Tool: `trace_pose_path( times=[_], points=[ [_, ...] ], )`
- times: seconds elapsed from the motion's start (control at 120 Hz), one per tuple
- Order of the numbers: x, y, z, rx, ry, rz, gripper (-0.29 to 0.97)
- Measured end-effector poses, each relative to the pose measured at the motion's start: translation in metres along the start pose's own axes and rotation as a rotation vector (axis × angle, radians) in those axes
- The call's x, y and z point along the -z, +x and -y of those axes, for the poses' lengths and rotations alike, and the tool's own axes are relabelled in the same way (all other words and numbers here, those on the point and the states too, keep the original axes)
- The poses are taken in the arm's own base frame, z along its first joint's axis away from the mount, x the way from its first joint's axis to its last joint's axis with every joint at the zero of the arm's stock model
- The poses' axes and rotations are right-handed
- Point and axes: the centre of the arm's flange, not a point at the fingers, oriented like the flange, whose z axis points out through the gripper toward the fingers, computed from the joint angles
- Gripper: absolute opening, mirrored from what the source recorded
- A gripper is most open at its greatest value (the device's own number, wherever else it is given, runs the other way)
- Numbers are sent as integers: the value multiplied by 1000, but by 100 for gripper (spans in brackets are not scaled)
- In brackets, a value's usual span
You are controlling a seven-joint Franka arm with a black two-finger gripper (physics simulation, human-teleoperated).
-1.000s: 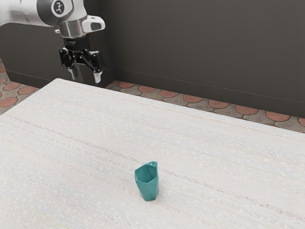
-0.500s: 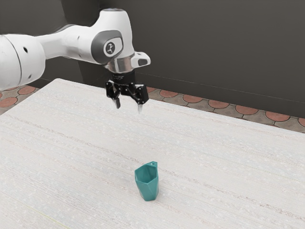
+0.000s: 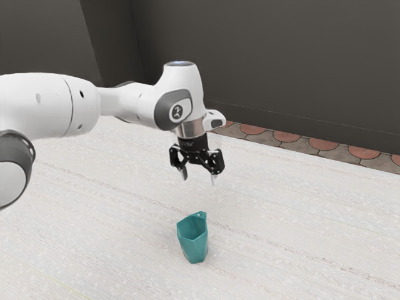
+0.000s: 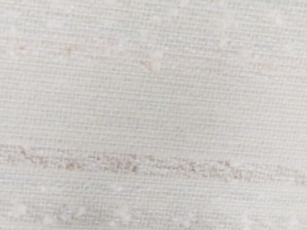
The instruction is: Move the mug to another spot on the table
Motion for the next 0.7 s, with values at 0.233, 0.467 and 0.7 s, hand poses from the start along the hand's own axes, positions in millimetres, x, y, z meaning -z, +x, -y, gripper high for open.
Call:
trace_pose_path(
  times=[0.233,0.467,0.7],
  points=[
    [-20,-19,-6,25,-27,20,66],
    [-35,-18,-7,25,2,27,66],
    [-43,-28,-16,0,35,58,66]
  ],
)
